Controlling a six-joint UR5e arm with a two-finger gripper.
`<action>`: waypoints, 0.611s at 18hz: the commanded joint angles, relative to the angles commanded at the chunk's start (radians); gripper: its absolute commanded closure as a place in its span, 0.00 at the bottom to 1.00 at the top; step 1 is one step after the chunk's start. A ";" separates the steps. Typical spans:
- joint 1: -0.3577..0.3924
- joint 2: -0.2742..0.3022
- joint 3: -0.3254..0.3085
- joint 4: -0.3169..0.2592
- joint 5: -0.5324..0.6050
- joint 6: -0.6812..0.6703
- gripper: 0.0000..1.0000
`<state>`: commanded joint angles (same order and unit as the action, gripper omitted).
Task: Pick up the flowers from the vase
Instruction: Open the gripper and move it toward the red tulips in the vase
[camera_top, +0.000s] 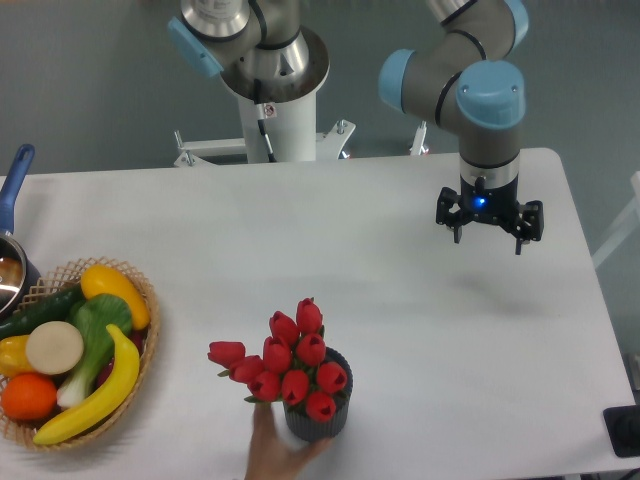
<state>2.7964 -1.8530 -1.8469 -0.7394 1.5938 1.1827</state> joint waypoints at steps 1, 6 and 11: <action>0.000 0.000 0.000 0.000 0.000 0.002 0.00; -0.006 -0.002 -0.018 0.012 -0.012 -0.008 0.00; -0.017 0.012 -0.012 0.051 -0.231 -0.107 0.00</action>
<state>2.7796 -1.8408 -1.8593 -0.6888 1.3629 1.0755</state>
